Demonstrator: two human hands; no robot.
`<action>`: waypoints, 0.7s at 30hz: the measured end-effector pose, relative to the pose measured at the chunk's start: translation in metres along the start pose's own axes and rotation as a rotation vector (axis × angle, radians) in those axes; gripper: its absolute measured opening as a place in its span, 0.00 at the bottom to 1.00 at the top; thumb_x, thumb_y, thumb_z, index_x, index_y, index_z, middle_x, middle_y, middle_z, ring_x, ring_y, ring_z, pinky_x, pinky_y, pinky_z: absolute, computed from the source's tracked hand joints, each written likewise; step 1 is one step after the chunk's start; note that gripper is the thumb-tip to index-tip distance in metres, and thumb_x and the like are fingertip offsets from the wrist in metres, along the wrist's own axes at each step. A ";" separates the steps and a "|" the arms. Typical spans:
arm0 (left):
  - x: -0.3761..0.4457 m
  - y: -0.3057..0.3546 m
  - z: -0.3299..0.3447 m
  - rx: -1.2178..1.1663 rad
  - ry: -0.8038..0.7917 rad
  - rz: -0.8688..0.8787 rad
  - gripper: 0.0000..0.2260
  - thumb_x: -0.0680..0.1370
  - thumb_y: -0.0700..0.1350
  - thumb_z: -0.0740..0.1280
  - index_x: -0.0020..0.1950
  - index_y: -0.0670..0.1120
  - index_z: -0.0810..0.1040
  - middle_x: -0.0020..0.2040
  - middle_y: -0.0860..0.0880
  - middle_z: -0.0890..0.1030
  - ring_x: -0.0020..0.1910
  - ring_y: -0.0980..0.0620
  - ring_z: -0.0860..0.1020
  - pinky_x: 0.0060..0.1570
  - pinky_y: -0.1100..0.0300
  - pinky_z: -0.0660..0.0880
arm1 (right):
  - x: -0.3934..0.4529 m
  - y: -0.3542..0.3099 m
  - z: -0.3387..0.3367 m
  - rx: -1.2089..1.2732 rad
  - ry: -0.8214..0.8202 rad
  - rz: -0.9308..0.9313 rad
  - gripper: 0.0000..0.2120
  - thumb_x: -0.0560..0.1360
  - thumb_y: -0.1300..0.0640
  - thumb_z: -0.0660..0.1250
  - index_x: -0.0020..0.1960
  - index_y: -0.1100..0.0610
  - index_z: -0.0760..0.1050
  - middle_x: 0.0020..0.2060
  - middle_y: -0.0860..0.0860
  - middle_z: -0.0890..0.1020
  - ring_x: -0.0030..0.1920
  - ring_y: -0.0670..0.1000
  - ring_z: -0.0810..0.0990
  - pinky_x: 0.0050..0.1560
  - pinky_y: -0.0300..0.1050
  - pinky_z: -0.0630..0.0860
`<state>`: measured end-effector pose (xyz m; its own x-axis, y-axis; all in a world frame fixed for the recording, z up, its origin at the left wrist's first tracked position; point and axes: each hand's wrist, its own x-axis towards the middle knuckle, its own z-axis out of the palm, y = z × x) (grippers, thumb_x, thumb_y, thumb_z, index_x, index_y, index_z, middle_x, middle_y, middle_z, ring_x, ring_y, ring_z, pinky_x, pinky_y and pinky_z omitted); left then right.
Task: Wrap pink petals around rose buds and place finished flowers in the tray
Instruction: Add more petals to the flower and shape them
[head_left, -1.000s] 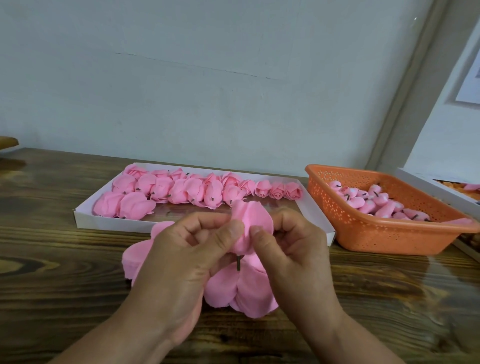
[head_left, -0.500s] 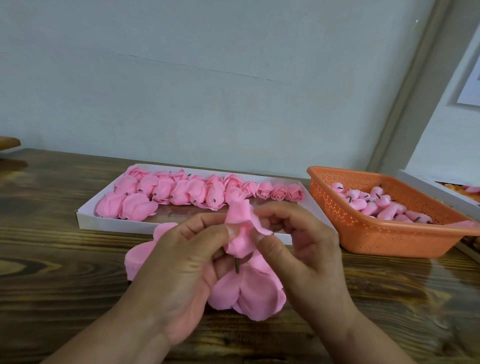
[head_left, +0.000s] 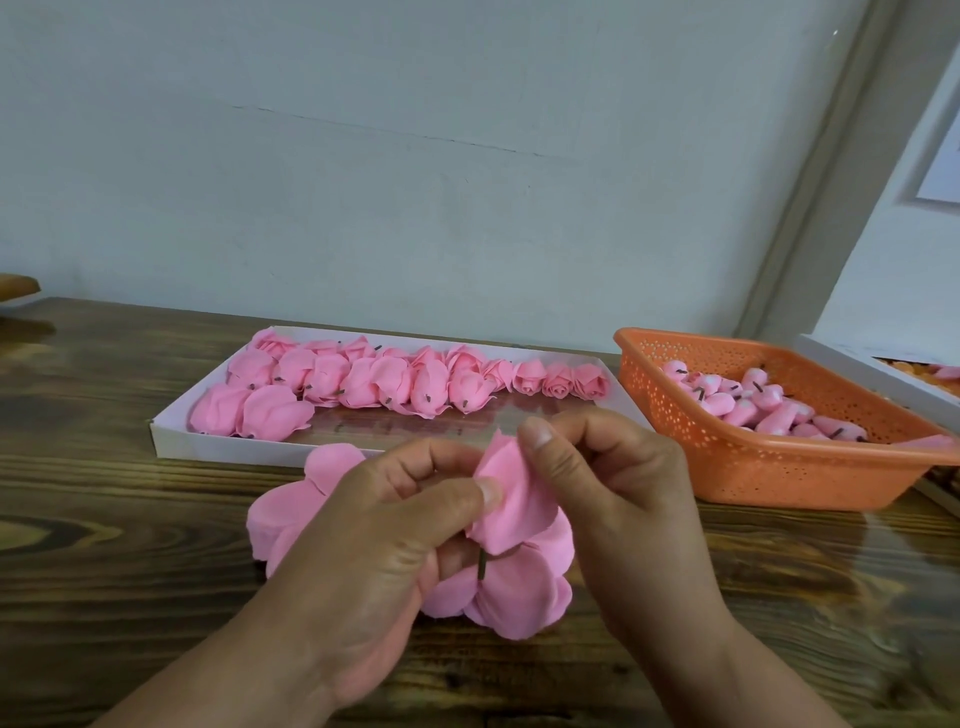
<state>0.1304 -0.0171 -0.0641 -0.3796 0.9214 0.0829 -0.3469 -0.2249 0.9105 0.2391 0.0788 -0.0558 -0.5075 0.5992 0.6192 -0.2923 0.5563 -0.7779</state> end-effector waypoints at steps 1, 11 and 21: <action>0.000 0.000 0.000 -0.001 -0.023 -0.007 0.12 0.66 0.35 0.71 0.48 0.36 0.82 0.45 0.35 0.83 0.39 0.46 0.83 0.35 0.58 0.80 | 0.000 0.000 0.000 0.011 -0.007 0.022 0.12 0.70 0.54 0.67 0.34 0.61 0.78 0.27 0.55 0.78 0.30 0.47 0.74 0.33 0.39 0.72; 0.005 0.000 -0.004 -0.126 0.044 -0.011 0.09 0.64 0.38 0.68 0.41 0.36 0.81 0.34 0.39 0.80 0.30 0.49 0.80 0.28 0.62 0.77 | 0.003 -0.003 -0.006 0.047 -0.200 0.004 0.06 0.65 0.51 0.66 0.39 0.52 0.79 0.33 0.47 0.80 0.37 0.46 0.78 0.40 0.37 0.73; 0.007 -0.003 -0.010 -0.132 -0.052 -0.050 0.10 0.65 0.39 0.69 0.44 0.37 0.83 0.41 0.38 0.82 0.38 0.48 0.82 0.35 0.59 0.79 | 0.007 -0.005 -0.020 -0.029 -0.338 -0.020 0.04 0.68 0.61 0.70 0.37 0.62 0.78 0.31 0.58 0.80 0.33 0.56 0.76 0.35 0.47 0.73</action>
<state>0.1198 -0.0133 -0.0705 -0.3151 0.9470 0.0634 -0.4754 -0.2153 0.8530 0.2529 0.0915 -0.0460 -0.7434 0.3661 0.5598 -0.2843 0.5846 -0.7598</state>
